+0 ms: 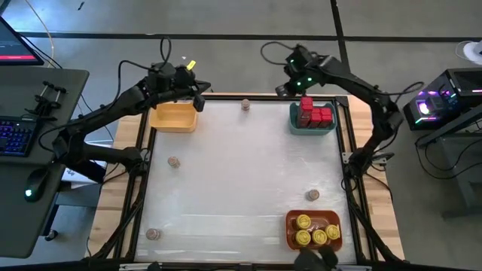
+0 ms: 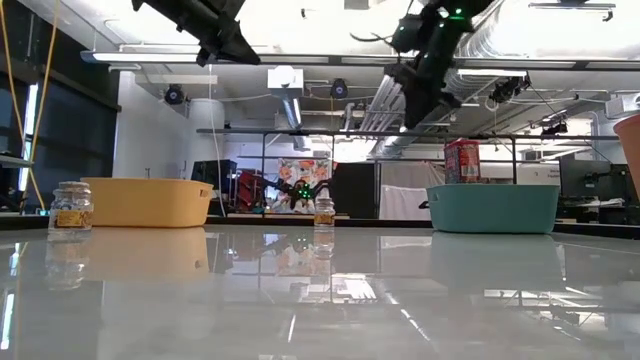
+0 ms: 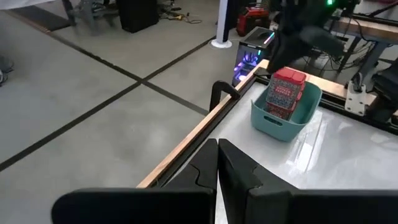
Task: Sort spices by type
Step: Stack the red seasoning can on top of the other red seasoning can on the green bin
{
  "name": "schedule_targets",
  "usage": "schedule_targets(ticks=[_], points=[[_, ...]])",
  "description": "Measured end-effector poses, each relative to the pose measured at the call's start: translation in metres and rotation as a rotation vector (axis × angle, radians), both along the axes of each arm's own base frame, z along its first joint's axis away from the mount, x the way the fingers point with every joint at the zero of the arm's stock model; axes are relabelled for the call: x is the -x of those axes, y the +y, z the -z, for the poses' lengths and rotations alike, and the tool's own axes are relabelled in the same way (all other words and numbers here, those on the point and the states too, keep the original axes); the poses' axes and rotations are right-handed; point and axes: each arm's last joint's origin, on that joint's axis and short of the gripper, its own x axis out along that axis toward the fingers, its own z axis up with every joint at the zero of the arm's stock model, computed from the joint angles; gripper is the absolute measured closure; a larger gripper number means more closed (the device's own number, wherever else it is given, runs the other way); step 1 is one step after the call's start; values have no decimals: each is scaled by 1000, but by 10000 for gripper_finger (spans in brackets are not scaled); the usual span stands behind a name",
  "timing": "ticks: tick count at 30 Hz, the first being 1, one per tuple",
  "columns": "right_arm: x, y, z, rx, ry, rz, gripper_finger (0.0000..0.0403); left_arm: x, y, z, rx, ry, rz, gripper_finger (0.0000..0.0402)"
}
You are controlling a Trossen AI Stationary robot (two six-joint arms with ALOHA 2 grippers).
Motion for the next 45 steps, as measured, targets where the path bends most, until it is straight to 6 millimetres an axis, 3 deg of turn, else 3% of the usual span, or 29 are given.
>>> schedule_targets(ticks=[9, 20, 45], points=[[-17, -1, 45, 24, 368, -284, 396, -4, 3, 3, 0, 5, -9, 402], [-18, 4, 48, 147, 571, -772, 402, -13, 10, 14, 25, 42, -9, 402], [-8, 8, 49, 84, 692, -809, 403, -19, 13, 21, 38, 68, 2, 402]])
